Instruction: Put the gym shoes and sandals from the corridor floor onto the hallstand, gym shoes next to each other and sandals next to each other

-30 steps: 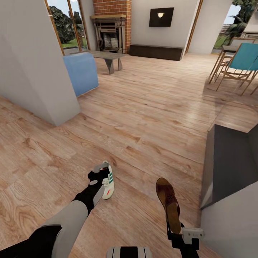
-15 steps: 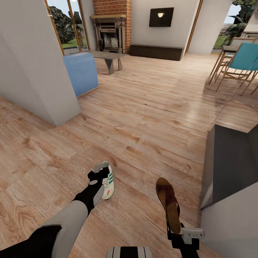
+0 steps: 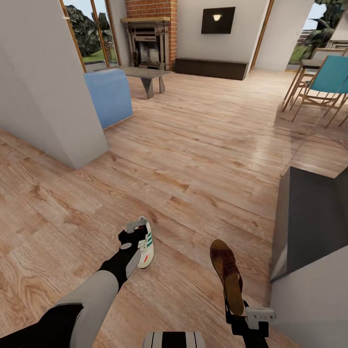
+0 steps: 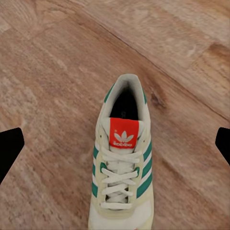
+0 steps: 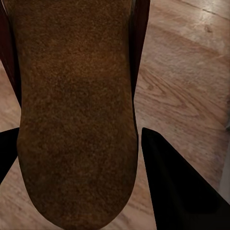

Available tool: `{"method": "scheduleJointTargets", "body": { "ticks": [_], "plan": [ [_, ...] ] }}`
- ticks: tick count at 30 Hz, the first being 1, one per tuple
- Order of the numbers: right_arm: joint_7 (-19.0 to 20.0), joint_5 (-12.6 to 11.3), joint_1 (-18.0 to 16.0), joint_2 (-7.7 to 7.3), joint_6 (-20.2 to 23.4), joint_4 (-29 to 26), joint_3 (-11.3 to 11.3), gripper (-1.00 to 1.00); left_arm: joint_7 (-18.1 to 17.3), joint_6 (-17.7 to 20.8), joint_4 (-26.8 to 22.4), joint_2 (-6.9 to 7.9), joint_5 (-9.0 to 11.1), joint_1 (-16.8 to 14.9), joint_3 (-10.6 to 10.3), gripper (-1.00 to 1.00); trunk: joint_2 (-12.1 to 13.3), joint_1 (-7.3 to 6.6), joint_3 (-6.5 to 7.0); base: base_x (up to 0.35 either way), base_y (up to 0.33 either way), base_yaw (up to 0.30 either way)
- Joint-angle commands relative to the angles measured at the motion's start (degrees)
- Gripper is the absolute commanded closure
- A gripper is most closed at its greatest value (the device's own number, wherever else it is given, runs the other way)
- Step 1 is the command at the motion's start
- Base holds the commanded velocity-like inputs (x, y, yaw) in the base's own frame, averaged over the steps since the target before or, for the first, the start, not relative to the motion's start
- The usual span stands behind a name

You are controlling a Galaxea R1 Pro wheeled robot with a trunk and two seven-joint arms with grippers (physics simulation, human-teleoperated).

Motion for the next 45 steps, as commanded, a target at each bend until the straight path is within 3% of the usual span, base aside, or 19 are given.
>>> {"method": "scheduleJointTargets", "body": {
  "ticks": [1,23,45],
  "plan": [
    [0.1,-0.2,0.0,-0.01,0.0,0.0,0.0,1.00,0.0,0.0,0.0,0.00,0.0,0.0,0.0,-1.00,0.0,0.00,-0.02,0.000,0.000,0.000],
    [0.1,-0.2,0.0,0.00,0.0,0.0,0.0,1.00,0.0,0.0,0.0,0.00,0.0,0.0,0.0,-1.00,0.0,0.00,-0.12,0.013,0.000,0.000],
    [0.1,-0.2,0.0,0.01,0.0,0.0,0.0,1.00,0.0,0.1,0.0,0.00,0.1,0.0,0.0,-1.00,0.0,0.00,-0.13,0.273,0.000,0.000]
  ]
}}
